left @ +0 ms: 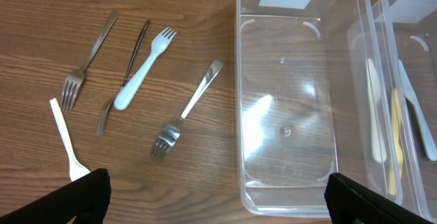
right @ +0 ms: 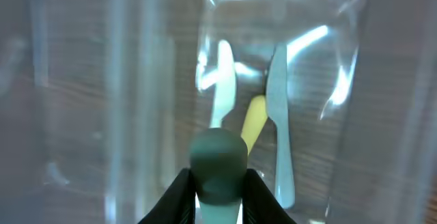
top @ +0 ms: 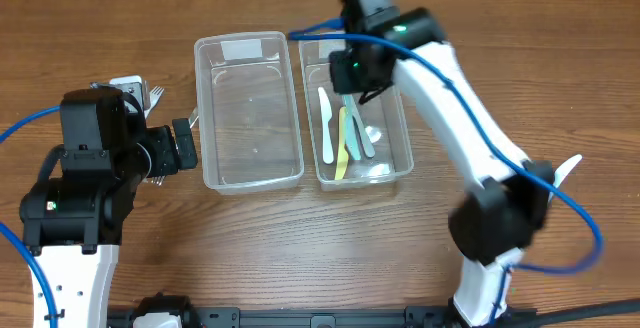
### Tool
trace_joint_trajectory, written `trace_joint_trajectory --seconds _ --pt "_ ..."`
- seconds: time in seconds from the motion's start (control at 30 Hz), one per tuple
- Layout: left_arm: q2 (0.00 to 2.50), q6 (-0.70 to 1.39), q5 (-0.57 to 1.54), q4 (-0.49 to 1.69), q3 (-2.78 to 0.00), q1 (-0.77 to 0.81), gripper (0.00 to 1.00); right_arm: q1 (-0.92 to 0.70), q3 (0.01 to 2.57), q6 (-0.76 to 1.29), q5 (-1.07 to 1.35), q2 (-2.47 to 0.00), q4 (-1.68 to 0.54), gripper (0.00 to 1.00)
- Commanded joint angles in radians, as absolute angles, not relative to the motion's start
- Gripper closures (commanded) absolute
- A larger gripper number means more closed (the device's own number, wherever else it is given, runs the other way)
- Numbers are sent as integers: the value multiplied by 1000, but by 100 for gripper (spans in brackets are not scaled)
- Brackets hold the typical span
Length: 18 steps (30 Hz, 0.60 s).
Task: Pack container
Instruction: 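Carry the light-blue knife into the right container and release, then move the right gripper to the last light-blue knife and grasp it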
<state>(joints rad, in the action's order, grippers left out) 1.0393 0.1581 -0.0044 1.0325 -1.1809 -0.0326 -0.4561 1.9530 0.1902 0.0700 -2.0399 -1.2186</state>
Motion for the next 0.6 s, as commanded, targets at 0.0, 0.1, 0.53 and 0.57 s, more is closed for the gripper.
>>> trace_joint_trajectory --seconds 0.0,0.1,0.53,0.57 --pt "1042 154 -7 1032 -1201 -28 0 -450 1943 206 55 -2169 -1213 90" --pt "1042 154 -7 1032 -1201 -28 0 -450 1944 206 55 -2204 -1208 72" --pt "1042 154 -7 1032 -1201 -28 0 -266 2183 439 -120 -1861 -1369 39" --pt "1042 154 -7 1033 -1201 -28 0 -215 2183 475 -119 -1819 -1378 38"
